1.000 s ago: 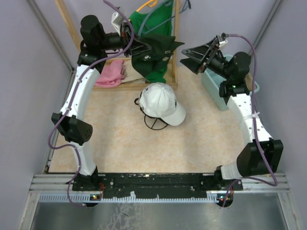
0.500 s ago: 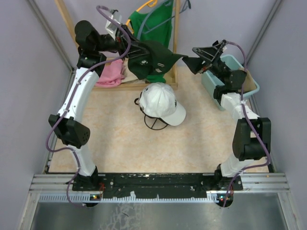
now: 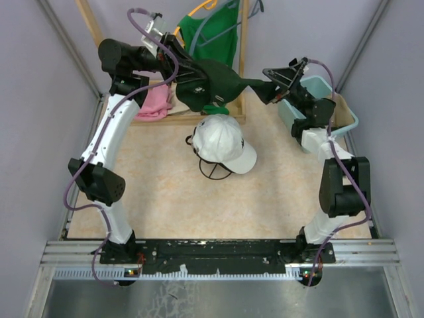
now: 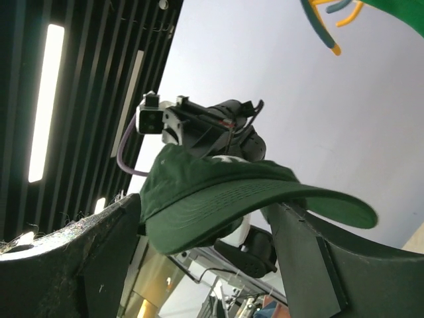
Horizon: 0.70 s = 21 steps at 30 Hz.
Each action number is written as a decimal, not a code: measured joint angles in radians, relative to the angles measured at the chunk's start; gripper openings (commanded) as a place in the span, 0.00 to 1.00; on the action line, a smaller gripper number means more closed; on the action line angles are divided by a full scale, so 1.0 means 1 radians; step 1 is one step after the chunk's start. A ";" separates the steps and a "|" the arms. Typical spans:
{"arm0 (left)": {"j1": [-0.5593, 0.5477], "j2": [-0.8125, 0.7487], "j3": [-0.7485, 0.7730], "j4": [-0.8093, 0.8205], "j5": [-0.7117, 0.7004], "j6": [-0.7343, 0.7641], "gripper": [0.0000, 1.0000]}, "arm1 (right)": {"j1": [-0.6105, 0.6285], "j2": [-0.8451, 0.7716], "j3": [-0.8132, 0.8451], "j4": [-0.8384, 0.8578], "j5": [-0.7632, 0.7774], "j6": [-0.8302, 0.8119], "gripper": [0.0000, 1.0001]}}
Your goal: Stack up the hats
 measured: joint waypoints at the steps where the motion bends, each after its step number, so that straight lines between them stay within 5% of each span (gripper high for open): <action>1: -0.002 0.000 -0.002 0.014 0.003 -0.013 0.00 | 0.005 0.007 0.000 0.000 0.000 0.000 0.76; 8: -0.021 -0.004 -0.015 0.095 0.027 -0.076 0.00 | 0.036 0.056 0.000 -0.026 0.002 0.001 0.64; 16: -0.026 -0.006 -0.070 0.167 0.047 -0.136 0.00 | 0.069 0.094 0.038 -0.038 0.008 -0.001 0.24; 19: -0.027 -0.006 -0.099 0.183 0.053 -0.152 0.00 | 0.087 0.108 0.056 -0.048 0.013 0.002 0.01; 21: -0.027 -0.006 -0.109 0.189 0.054 -0.159 0.00 | 0.094 0.109 0.058 -0.050 0.016 0.003 0.00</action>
